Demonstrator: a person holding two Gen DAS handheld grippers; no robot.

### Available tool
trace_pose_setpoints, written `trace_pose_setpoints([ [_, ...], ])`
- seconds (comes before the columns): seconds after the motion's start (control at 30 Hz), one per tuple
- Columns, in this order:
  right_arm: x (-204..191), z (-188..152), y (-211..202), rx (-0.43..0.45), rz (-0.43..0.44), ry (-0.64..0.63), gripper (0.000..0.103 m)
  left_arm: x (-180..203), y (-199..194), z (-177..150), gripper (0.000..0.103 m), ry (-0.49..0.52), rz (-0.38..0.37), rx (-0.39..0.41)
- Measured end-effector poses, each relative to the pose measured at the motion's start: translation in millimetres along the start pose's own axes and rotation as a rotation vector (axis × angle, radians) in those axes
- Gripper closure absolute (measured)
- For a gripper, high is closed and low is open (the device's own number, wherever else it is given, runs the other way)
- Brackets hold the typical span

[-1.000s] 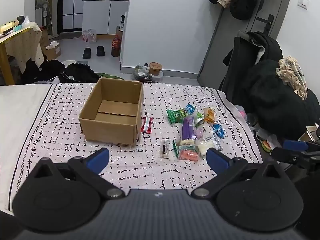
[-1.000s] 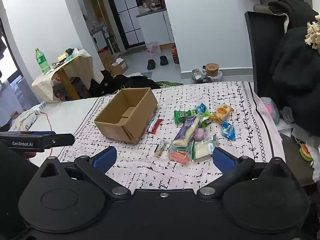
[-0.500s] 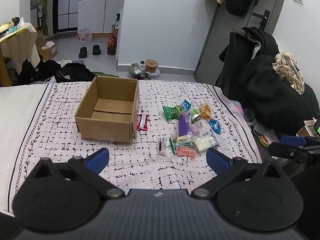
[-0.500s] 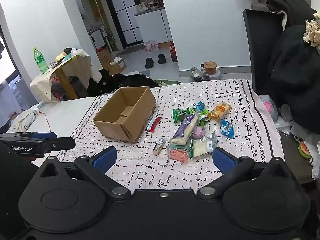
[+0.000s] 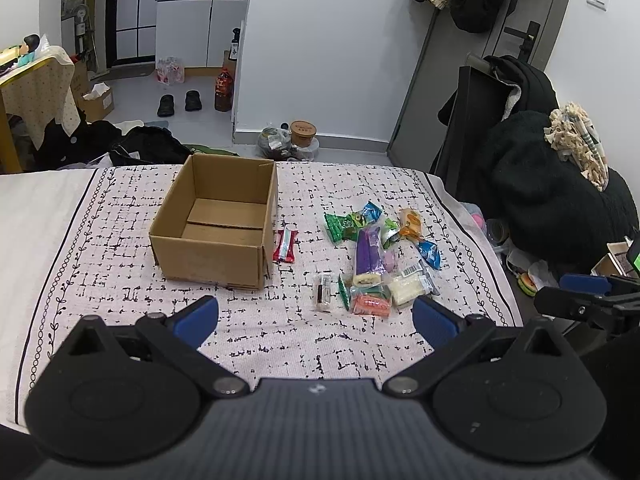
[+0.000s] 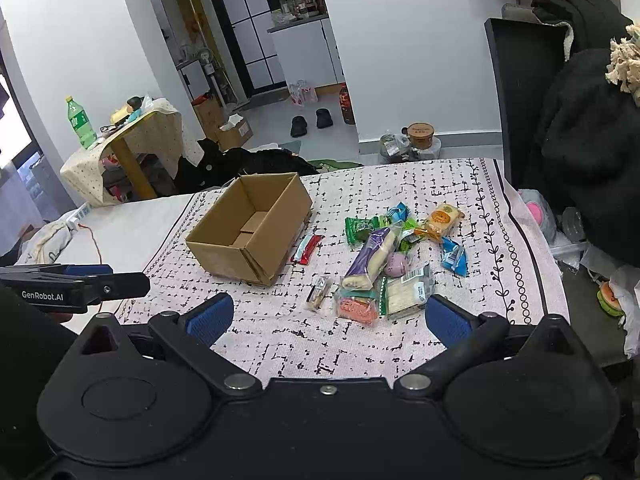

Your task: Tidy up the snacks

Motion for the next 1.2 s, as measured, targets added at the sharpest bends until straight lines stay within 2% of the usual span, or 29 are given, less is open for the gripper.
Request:
trace_pose_setpoints([
  [1.2,1.6,1.6,0.1,0.001,-0.013,-0.02,0.0,-1.6,-1.6,2.4,0.0,-0.001,-0.001,0.003],
])
Point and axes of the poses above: each gripper's, at about its wrist camera, not at the fingertips, and y roughly the way its jaws point, x to its right, z to its top, the point moved 3 cm from there along y, roughly the way its jaws point, and after that the axes turned 9 degrees about z, right-handed, at the moved point
